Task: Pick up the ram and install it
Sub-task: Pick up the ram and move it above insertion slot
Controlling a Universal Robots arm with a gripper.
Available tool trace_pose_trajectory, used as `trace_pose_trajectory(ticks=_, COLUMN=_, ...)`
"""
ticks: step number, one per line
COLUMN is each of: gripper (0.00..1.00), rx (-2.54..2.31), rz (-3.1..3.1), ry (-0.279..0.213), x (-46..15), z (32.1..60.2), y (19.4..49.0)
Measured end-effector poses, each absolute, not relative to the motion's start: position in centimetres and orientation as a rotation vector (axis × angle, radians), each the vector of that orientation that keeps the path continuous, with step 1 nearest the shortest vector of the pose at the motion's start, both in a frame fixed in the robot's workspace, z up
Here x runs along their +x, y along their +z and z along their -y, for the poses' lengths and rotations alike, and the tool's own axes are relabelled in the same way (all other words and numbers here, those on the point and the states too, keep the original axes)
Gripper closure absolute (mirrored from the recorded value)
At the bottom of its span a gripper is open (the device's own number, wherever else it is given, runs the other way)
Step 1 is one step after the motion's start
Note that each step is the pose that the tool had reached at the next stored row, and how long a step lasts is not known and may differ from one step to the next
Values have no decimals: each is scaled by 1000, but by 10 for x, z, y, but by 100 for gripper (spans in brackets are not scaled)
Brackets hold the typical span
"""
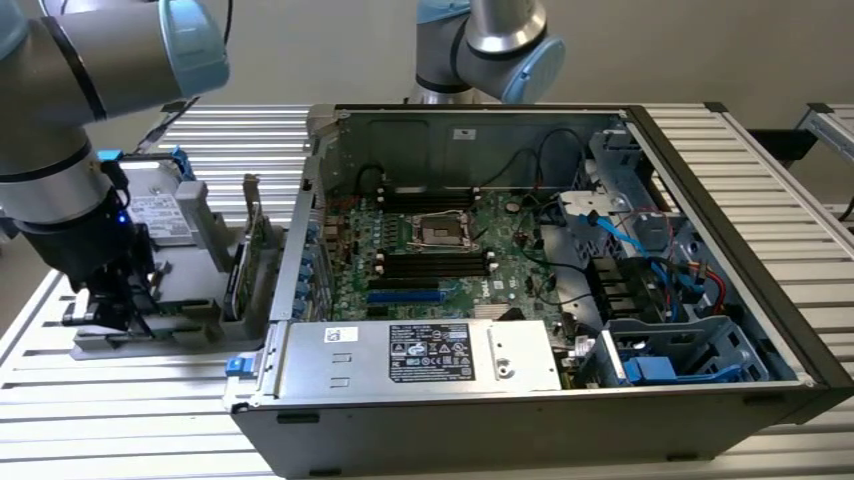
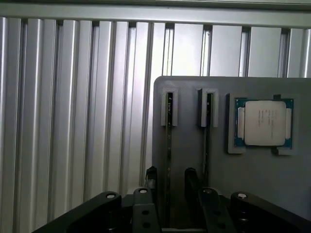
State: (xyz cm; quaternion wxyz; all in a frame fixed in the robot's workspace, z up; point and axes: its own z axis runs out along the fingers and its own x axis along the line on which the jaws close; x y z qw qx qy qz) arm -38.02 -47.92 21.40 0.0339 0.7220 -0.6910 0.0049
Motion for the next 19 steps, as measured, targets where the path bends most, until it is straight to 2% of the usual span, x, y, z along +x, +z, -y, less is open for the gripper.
trace_pose_trajectory(ticks=19, gripper=64, rx=2233, rz=2137, ry=7, x=-379, z=483, y=193)
